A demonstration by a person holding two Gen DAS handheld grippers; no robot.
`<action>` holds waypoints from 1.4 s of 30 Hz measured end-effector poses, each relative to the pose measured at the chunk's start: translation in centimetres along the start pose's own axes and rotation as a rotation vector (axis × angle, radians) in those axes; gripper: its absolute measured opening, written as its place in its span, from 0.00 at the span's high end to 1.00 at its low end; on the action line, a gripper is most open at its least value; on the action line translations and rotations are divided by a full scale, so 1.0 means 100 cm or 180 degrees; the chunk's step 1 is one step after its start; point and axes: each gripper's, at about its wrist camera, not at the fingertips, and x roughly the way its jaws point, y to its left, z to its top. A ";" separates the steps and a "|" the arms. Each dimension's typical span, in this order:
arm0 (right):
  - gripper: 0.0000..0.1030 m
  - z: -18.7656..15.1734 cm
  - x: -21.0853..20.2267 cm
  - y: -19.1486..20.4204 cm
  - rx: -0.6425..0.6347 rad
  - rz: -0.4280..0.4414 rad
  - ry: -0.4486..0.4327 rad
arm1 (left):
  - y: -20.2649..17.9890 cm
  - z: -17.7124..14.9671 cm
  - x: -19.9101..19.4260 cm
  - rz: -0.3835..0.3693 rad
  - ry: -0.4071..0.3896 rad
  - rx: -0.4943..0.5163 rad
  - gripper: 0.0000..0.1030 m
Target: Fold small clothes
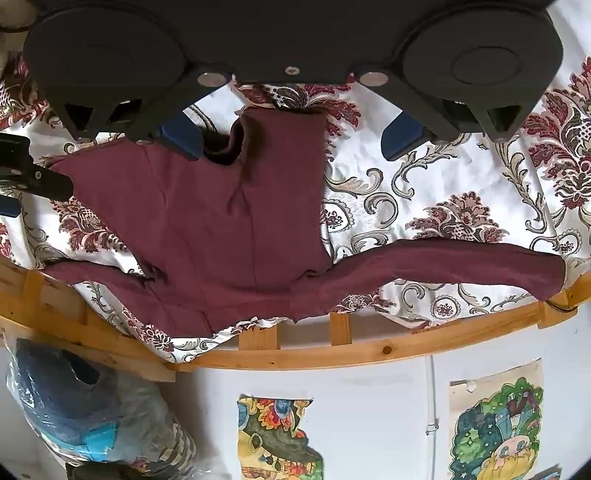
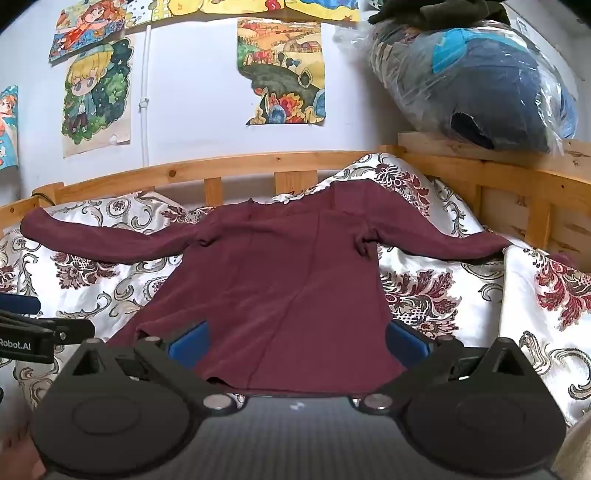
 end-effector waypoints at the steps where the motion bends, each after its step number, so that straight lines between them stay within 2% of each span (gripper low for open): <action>1: 0.00 0.000 0.001 0.000 -0.0007 -0.0003 0.0009 | 0.000 0.000 0.000 0.0000 0.0006 0.0000 0.01; 42: 0.00 0.000 0.001 0.001 -0.0024 -0.0020 0.0043 | -0.010 0.007 -0.005 0.0001 -0.0014 0.0103 0.01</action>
